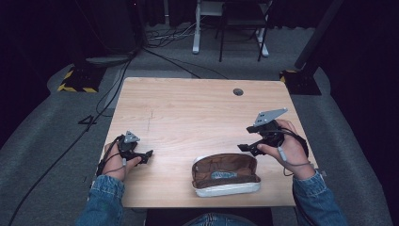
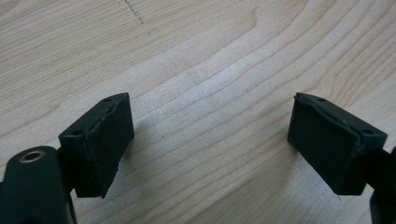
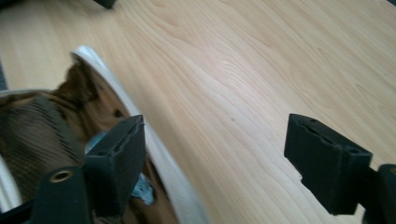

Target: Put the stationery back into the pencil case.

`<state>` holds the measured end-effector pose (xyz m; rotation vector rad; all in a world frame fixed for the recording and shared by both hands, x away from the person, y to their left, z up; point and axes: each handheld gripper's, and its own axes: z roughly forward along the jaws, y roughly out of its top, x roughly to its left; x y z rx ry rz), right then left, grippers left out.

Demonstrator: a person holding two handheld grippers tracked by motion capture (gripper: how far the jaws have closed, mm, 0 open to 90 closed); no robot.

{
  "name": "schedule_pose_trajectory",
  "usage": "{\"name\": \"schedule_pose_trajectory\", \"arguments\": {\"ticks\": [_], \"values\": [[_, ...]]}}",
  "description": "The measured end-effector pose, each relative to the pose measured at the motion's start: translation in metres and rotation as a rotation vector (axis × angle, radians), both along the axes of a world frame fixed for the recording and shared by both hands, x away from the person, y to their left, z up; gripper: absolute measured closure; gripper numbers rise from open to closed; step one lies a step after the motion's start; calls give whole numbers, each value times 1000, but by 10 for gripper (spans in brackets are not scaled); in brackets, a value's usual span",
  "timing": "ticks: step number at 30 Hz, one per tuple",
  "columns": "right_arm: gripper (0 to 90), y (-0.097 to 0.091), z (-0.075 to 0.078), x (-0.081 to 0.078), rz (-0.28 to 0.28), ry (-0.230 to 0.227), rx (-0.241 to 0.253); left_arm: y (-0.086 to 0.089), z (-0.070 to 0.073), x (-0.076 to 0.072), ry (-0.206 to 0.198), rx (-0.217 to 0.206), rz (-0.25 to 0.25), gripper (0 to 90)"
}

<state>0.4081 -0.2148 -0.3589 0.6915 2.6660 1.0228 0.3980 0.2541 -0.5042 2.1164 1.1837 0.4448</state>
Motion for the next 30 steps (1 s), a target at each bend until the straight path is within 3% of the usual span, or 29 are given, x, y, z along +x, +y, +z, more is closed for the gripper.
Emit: {"name": "schedule_pose_trajectory", "arguments": {"ticks": [16, 30], "values": [[177, -57, -23, 40, -201, -31, 37, 0, 0, 0, 1, -3, 0, 146], [174, -91, -55, 64, -301, -33, 51, -1, 0, 1, 1, -3, 0, 145]]}}
